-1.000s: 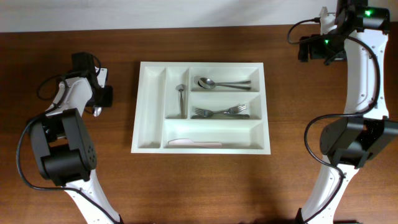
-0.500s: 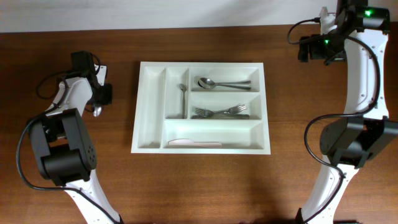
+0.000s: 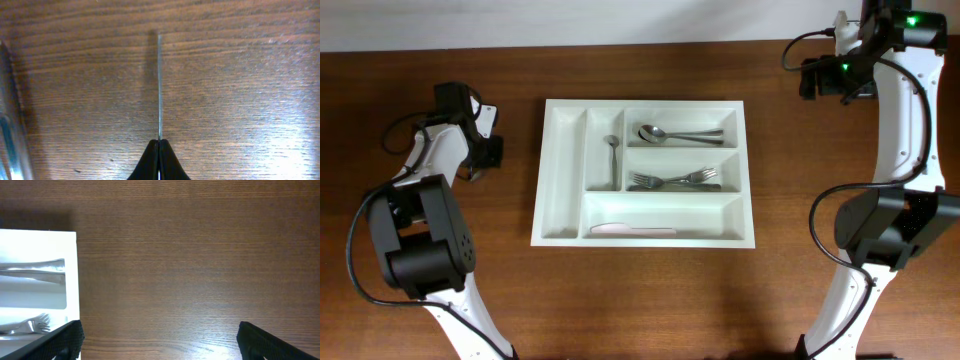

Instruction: Pack container

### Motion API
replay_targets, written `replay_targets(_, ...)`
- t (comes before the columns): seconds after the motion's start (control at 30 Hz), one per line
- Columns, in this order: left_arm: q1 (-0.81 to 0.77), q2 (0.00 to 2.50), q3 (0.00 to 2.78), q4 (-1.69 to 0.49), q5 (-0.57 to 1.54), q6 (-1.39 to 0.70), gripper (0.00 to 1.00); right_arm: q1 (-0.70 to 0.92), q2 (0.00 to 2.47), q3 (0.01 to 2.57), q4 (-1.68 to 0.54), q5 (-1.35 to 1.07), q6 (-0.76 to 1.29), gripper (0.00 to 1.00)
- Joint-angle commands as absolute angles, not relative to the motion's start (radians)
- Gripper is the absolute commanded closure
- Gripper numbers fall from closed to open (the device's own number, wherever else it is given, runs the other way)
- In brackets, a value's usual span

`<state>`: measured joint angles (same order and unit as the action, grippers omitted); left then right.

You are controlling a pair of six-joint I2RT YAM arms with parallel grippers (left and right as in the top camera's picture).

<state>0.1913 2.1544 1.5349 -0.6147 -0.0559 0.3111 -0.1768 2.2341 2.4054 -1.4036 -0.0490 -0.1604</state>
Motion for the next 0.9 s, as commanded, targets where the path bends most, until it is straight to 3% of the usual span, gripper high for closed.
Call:
replay_targets(0.0,0.194,2.148,1.521,-0.621,-0.041,0.324,0.98,-0.18,2.224,2.416,-1.403,-0.044,-0.155,0.01)
replay_targets(0.87,0.17,1.93,1.583,-0.64,-0.036,0.27,0.98,-0.18,2.224,2.416,-1.403,-0.044,-0.155,0.01)
